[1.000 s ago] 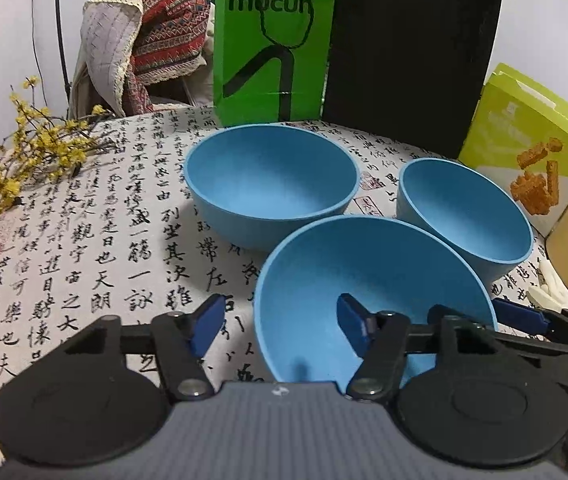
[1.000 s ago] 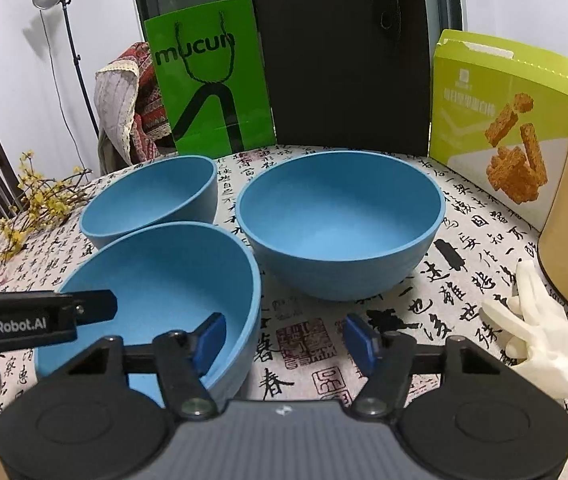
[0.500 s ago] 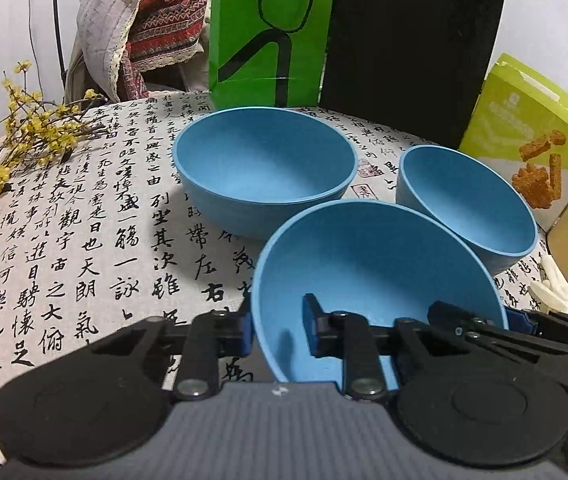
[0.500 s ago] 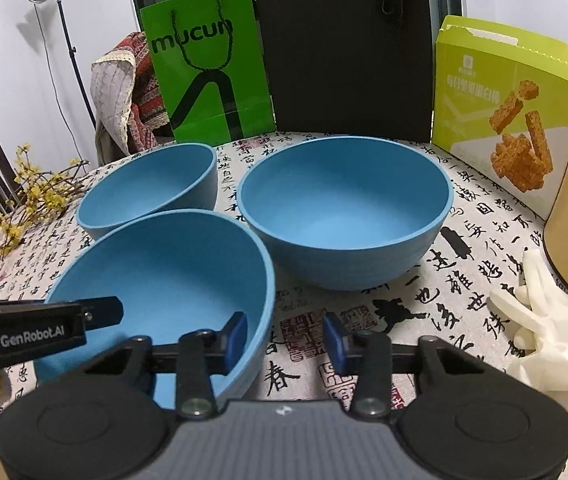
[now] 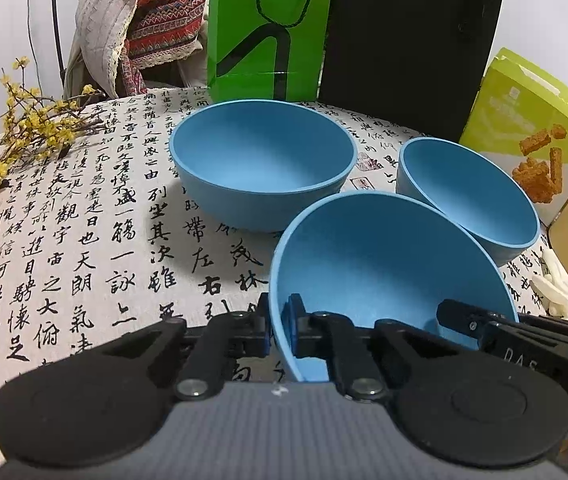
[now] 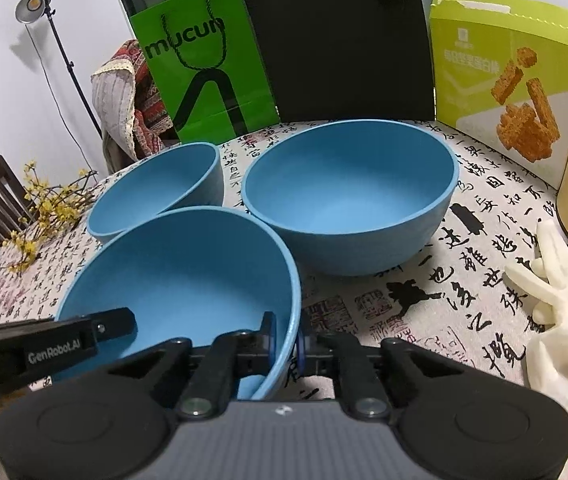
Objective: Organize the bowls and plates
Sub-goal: 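Close both grippers on the blue bowl's rim, then lift the blue bowl off the table with both grippers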
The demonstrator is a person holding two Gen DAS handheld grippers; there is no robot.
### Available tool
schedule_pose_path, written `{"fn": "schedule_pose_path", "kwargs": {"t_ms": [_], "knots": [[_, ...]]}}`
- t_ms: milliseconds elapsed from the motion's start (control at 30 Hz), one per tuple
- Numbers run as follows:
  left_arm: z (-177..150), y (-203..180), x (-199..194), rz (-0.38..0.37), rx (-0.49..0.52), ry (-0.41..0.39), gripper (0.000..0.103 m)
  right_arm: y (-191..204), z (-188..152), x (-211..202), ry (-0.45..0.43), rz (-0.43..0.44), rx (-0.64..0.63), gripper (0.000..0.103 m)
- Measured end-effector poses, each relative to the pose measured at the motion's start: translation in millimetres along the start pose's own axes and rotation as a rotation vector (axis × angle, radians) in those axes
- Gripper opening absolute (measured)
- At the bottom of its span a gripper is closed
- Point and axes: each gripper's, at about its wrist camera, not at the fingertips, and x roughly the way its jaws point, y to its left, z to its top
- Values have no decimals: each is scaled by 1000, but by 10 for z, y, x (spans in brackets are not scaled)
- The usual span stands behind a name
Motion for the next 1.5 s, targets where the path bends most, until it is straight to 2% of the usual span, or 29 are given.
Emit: {"fn": "schedule_pose_path", "kwargs": {"t_ms": [1500], "knots": [[-99, 104, -665, 22, -14, -76, 9, 259, -63, -510, -64, 58, 8, 10]]}}
